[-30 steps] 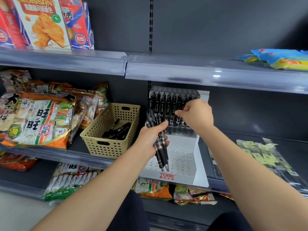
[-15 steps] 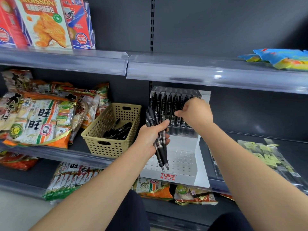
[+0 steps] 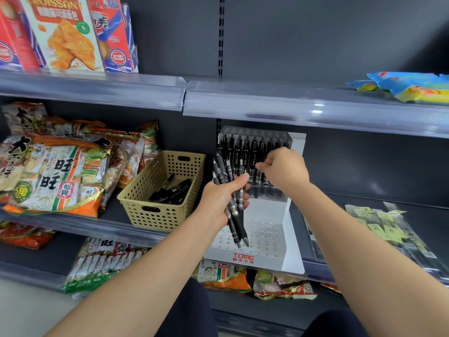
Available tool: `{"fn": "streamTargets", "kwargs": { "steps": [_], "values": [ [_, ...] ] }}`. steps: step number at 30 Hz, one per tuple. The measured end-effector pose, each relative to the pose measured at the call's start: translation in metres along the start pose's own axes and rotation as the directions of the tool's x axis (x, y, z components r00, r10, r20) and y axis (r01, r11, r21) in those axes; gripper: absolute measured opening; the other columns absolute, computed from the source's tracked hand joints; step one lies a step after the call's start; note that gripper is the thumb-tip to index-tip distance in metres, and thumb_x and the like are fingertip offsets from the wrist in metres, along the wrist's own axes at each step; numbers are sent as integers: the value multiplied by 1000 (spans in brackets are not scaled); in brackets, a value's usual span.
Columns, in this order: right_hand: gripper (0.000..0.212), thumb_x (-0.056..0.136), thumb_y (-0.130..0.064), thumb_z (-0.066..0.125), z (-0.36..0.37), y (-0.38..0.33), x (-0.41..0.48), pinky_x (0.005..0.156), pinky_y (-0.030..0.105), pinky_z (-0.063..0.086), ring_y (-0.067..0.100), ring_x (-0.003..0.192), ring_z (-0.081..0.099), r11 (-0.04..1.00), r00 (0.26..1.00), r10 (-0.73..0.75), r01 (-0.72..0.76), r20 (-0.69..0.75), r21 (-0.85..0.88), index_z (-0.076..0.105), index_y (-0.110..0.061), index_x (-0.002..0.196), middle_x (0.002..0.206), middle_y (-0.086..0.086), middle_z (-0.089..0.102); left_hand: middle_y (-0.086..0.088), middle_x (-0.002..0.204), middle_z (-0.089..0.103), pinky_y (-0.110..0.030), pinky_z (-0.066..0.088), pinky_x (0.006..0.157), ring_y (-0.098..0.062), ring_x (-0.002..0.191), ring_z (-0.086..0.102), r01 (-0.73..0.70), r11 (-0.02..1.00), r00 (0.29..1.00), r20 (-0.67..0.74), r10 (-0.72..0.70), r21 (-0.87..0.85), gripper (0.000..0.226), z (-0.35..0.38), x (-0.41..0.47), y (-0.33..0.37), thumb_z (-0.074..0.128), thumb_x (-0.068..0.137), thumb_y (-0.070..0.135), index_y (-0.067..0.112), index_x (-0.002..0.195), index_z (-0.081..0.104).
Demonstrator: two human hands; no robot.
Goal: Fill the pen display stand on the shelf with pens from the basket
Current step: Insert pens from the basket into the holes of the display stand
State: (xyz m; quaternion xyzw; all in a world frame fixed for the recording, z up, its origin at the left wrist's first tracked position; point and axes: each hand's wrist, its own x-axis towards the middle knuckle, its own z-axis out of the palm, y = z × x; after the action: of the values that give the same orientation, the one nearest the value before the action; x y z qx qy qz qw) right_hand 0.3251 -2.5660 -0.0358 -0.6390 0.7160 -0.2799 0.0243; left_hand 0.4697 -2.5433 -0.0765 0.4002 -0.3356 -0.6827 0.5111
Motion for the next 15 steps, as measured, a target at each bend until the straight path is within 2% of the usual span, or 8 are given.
{"fn": "streamTargets", "kwargs": {
  "steps": [2,4,5,7,9,11,15],
  "values": [
    [46,88,-35,65,1,1,-3,48,25,34,20,48,40,999,1000,10,-10,-20,46,45,-11,55,50,5,44,-10,75,69,-28,52,51,-19,55,61,-10,1000,1000,10,10,22,24,0,0,0,75,79,12,1,98,65],
    [45,87,-39,65,1,1,-6,52,28,41,20,50,45,992,1000,22,-20,-14,123,53,-6,59,54,9,50,-11,77,71,-29,52,54,-19,57,62,-13,999,1000,23,13,35,20,0,0,1,75,80,12,2,95,66],
    [46,88,-40,64,0,0,-8,53,29,46,20,50,49,976,1000,24,-27,15,218,59,-2,63,56,11,55,-11,79,71,-29,52,55,-19,57,62,-14,999,1000,26,13,38,18,0,0,1,75,80,12,3,94,66],
    [41,91,-39,61,-4,-4,-13,47,26,44,18,50,52,859,989,16,-89,147,504,68,-4,70,58,7,62,-12,79,71,-29,52,55,-19,58,63,-19,999,1000,25,18,43,16,1,-1,1,74,81,11,3,94,67],
    [40,89,-42,62,-8,-6,-17,41,22,37,18,51,49,739,966,-6,-170,259,652,69,-6,73,60,5,62,-12,78,71,-29,52,54,-20,59,64,-28,999,999,22,27,38,18,2,-1,0,73,81,9,1,97,67],
    [40,81,-44,71,-11,-4,-19,42,23,37,21,56,48,726,946,-29,-202,322,657,68,-5,72,62,8,63,-13,80,71,-30,52,53,-21,61,65,-36,999,999,24,35,33,25,4,-2,0,73,80,4,-3,102,66],
    [25,77,-31,78,-18,-1,-19,45,23,43,21,61,57,775,935,-11,-216,355,594,69,-11,65,60,4,68,-20,93,69,-30,51,55,-20,63,65,-47,998,998,48,44,44,31,9,-4,-4,69,79,-6,-6,110,63]
  ]
}}
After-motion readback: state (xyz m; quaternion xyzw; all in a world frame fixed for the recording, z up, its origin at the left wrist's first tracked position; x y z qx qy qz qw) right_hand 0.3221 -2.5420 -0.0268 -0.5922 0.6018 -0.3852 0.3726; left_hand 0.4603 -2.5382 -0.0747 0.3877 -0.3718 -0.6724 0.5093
